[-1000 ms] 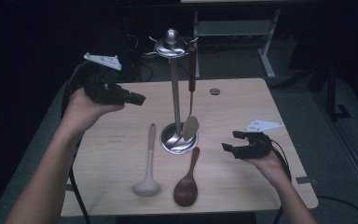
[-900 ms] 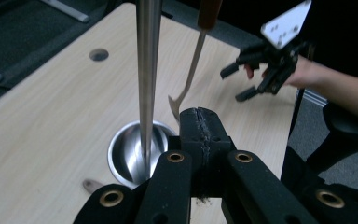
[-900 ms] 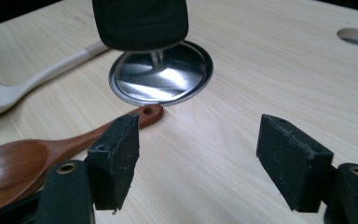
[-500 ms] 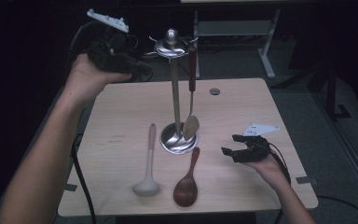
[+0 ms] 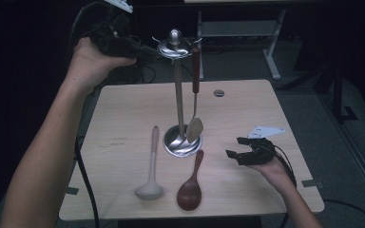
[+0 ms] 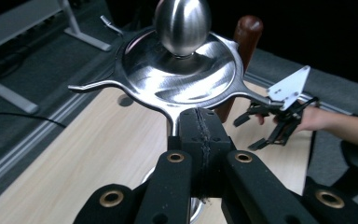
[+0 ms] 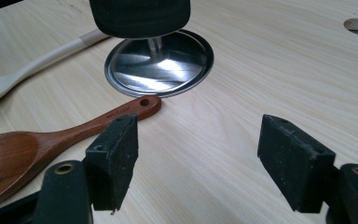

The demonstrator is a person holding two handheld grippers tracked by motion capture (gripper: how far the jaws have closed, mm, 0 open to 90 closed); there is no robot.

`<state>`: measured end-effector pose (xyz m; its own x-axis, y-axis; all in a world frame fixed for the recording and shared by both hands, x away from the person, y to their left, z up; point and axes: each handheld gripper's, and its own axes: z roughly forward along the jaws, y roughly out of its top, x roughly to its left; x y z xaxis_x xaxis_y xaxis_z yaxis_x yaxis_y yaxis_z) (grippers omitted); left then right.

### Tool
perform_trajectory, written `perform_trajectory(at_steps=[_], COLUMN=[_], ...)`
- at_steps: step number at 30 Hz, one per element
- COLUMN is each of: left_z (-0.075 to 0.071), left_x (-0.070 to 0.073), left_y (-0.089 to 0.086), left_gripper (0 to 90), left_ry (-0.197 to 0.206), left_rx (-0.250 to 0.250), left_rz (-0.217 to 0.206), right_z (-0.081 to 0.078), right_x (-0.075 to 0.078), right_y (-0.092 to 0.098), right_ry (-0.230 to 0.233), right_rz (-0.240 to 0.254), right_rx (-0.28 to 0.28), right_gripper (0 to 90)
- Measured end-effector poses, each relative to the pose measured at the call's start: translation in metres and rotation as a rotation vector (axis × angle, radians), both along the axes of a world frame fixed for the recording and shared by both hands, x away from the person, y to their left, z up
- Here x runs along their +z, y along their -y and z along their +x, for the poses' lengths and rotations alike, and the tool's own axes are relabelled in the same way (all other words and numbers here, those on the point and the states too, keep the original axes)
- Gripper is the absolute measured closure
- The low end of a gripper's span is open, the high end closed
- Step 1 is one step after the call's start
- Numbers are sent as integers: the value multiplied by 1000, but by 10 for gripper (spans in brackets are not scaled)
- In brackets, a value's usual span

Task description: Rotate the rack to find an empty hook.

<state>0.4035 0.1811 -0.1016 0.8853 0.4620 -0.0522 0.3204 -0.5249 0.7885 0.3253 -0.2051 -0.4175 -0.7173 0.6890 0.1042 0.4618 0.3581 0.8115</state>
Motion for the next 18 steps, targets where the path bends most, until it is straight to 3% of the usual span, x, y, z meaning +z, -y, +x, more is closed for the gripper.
perform_trajectory(at_steps=[18], left_z=[25], left_x=[1], left_y=[1], left_gripper=[900], left_ry=[32], left_rx=[93], left_rz=[22], right_z=[0], right_x=[-1], right_y=[-2], right_ry=[-3], right_rz=[-2], right_rx=[4], right_gripper=[291])
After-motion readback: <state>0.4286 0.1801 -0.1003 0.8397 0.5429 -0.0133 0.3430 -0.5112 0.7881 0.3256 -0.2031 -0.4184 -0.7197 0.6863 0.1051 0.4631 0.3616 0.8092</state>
